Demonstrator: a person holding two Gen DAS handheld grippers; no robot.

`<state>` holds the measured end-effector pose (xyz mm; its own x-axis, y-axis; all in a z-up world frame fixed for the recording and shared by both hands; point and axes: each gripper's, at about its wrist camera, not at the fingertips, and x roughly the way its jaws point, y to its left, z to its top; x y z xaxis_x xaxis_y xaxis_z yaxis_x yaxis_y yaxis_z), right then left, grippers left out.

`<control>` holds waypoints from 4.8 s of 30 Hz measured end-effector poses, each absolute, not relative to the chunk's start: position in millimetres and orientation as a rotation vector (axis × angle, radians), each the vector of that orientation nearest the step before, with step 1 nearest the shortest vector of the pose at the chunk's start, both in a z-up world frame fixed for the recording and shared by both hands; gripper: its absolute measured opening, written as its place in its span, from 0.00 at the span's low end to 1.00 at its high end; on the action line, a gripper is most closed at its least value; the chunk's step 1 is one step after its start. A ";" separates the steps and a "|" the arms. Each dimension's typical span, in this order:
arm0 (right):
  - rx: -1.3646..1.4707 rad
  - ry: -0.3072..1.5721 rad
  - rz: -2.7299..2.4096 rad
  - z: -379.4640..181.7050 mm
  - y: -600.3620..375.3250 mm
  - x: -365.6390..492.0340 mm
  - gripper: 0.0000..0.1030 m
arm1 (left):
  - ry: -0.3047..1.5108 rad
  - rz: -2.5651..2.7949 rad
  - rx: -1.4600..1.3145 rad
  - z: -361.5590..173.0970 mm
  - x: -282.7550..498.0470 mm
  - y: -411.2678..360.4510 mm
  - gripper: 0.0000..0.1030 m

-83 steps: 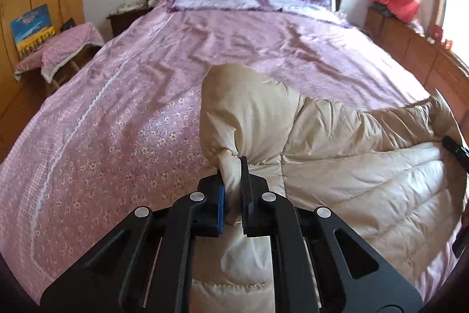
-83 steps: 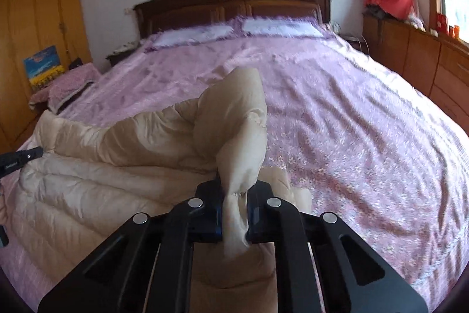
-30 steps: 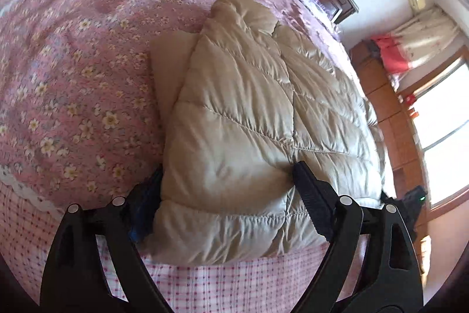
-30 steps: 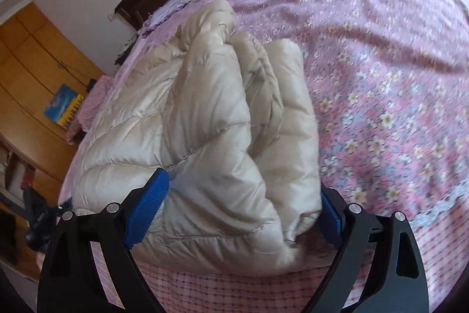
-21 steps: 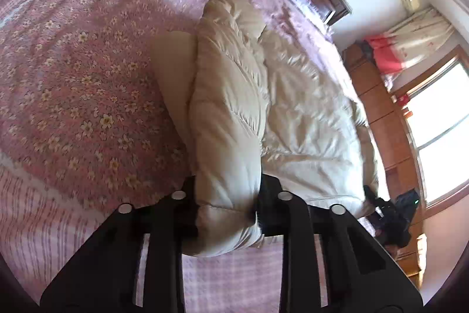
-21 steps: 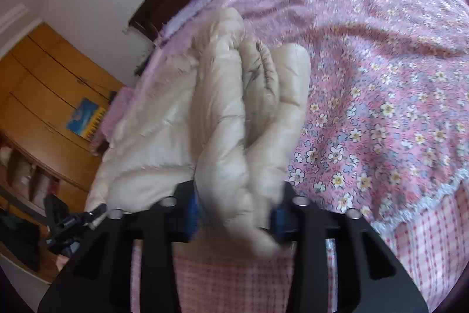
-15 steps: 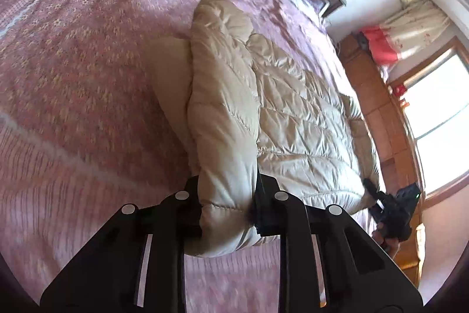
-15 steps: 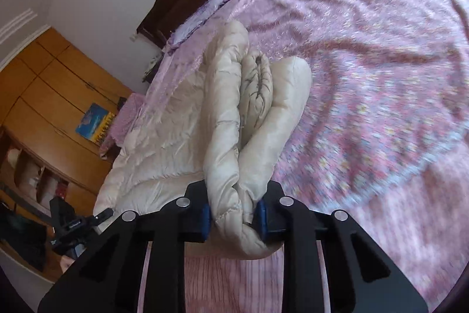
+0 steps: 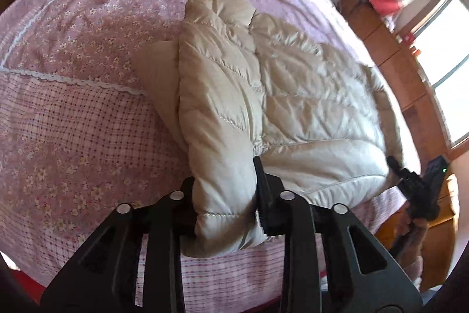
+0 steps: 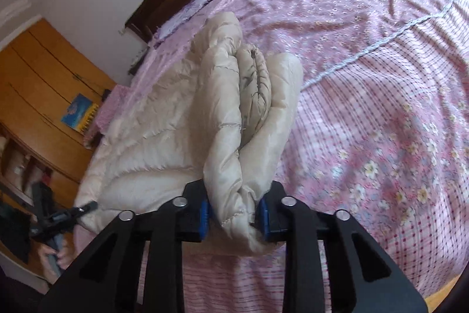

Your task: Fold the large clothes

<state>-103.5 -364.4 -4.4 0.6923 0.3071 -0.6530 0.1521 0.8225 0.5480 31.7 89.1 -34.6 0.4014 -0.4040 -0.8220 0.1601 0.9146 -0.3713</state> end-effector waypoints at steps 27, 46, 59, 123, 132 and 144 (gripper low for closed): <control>0.615 0.674 -0.019 22.9 -383.7 -72.6 0.78 | 0.905 -0.377 0.019 13.2 56.9 -2.2 0.67; 0.510 0.759 -0.149 -14.8 -382.8 -43.9 0.13 | 0.912 -0.465 0.096 -29.5 94.7 -66.0 0.67; 0.641 0.729 -0.062 6.5 -395.4 -92.8 0.74 | 0.922 -0.493 0.036 -8.9 59.9 -58.4 0.67; 0.551 0.691 0.443 81.8 -263.8 -55.7 0.31 | 0.907 -0.124 -0.057 -3.3 69.0 71.8 0.67; 0.490 0.736 0.524 88.7 -209.1 -32.8 0.31 | 0.945 -0.143 -0.108 -29.1 80.1 80.7 0.58; 0.440 0.879 0.583 52.4 -135.2 -5.5 0.31 | 0.945 -0.152 -0.183 -26.5 82.6 99.1 0.58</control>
<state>-5.5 -135.2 52.4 0.5018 0.6370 -0.5852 -0.2909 0.7614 0.5794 82.6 99.1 -26.5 0.5772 -0.2084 -0.7896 0.0491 0.9740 -0.2211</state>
